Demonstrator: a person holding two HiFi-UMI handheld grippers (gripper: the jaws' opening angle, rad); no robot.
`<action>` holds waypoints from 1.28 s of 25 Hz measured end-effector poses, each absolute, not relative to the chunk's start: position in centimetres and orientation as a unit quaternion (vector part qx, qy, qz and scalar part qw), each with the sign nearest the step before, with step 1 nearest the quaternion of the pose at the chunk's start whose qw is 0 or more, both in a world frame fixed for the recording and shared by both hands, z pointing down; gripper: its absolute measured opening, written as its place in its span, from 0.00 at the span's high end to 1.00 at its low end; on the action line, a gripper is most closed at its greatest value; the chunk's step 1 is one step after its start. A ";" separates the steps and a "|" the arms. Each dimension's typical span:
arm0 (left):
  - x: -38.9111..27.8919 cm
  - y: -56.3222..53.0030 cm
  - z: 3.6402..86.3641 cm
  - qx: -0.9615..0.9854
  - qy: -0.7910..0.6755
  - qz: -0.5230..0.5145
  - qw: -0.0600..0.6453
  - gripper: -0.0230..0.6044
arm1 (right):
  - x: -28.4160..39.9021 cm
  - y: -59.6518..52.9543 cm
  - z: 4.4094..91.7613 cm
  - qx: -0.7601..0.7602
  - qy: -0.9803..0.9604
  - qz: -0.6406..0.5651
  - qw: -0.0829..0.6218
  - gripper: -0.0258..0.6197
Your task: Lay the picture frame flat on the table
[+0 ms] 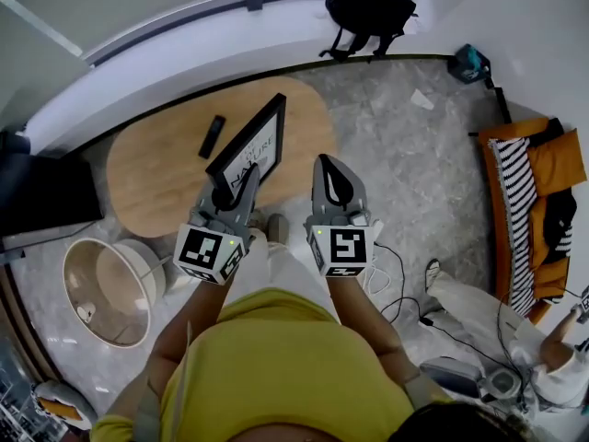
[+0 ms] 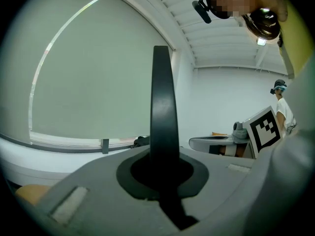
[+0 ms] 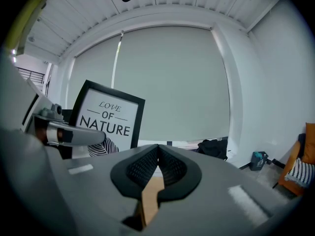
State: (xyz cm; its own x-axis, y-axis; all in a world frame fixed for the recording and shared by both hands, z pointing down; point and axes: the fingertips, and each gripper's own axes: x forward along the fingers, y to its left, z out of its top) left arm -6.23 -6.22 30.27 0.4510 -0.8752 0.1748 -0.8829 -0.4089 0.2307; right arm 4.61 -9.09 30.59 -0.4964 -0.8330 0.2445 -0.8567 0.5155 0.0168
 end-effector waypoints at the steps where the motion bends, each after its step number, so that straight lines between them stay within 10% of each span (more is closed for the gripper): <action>1: -6.1 -6.4 30.4 0.841 -0.520 0.014 0.148 0.95 | 4.6 -9.3 30.7 0.490 -0.863 0.054 0.112 0.96; 32: -0.9 -9.8 46.6 0.910 -0.335 0.059 0.239 0.95 | 4.9 -10.7 49.1 0.453 -0.853 0.189 0.176 0.80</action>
State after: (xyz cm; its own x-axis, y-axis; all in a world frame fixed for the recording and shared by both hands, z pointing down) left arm -0.88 -9.80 46.61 0.7688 -0.5812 0.2668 -0.6373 -0.6617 0.3949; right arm 4.86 -10.66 49.09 -0.5281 -0.7067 0.4708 -0.8393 0.5187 -0.1629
